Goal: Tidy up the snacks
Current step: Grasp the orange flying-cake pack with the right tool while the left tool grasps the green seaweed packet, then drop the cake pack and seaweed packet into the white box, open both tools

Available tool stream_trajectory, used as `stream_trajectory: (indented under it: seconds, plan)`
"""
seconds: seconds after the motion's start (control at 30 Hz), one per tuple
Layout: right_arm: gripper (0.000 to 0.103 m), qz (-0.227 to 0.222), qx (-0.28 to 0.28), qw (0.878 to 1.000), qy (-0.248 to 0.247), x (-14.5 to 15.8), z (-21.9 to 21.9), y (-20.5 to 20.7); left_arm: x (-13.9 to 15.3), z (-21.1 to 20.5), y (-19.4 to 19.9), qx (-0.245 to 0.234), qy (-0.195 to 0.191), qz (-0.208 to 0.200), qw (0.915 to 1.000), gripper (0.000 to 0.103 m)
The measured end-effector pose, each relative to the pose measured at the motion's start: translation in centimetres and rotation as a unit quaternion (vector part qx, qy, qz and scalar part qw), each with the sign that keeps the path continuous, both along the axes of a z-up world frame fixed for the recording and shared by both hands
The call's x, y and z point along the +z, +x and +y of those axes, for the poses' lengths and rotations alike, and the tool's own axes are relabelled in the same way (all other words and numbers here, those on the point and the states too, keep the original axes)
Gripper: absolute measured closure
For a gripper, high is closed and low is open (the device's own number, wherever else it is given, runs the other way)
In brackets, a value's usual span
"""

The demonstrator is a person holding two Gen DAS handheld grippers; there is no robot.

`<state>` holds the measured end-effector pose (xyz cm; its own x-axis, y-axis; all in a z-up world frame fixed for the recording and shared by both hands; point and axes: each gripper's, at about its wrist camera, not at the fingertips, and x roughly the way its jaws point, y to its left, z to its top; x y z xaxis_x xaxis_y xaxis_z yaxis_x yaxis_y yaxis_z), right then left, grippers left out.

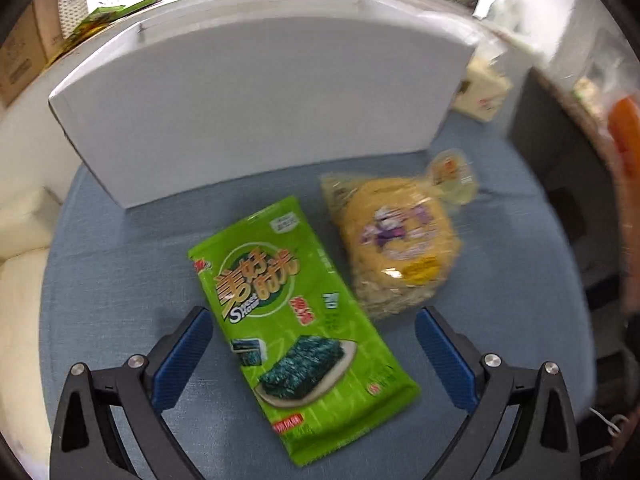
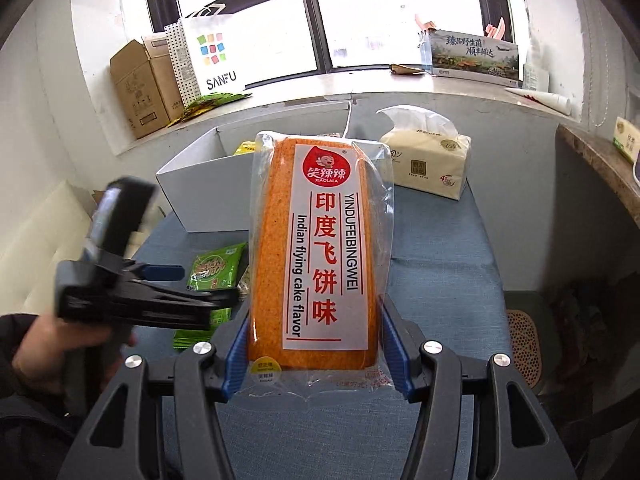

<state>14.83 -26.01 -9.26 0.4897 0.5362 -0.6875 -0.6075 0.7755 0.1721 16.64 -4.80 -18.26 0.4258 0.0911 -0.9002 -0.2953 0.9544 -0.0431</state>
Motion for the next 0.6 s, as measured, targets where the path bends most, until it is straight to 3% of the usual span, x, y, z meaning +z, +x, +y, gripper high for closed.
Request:
stream_trajectory:
  seconds: [0.1,0.17,0.2,0.23,0.3,0.33,0.6]
  plan:
    - [0.041,0.001,0.002,1.000,0.001,-0.2,0.3,0.0,-1.2,0.6,-0.2,0.033,0.020,0.021,0.9990,0.000]
    - [0.041,0.001,0.004,1.000,0.000,-0.4,0.4,-0.1,-1.4,0.9,-0.7,0.023,0.015,0.017,0.9995,0.001]
    - [0.041,0.004,0.007,1.000,0.000,-0.5,0.5,-0.1,-1.3,0.8,-0.9,0.008,0.017,0.013,0.9998,0.007]
    - [0.041,0.006,0.009,1.000,-0.001,-0.6,0.7,-0.2,-0.9,0.9,-1.3,-0.005,0.021,-0.001,0.9998,0.031]
    - [0.041,0.010,0.014,1.000,0.001,-0.8,1.0,-0.4,-0.4,1.5,-2.1,-0.014,0.013,-0.008,0.9998,0.032]
    - [0.041,0.011,0.016,1.000,0.002,-0.9,1.2,-0.5,-0.3,2.0,-2.6,-0.020,0.006,-0.013,0.9997,0.042]
    - [0.041,0.016,0.041,0.999,0.005,-1.2,3.2,-1.2,5.1,6.3,-9.4,-0.040,-0.010,-0.130,0.9906,0.044]
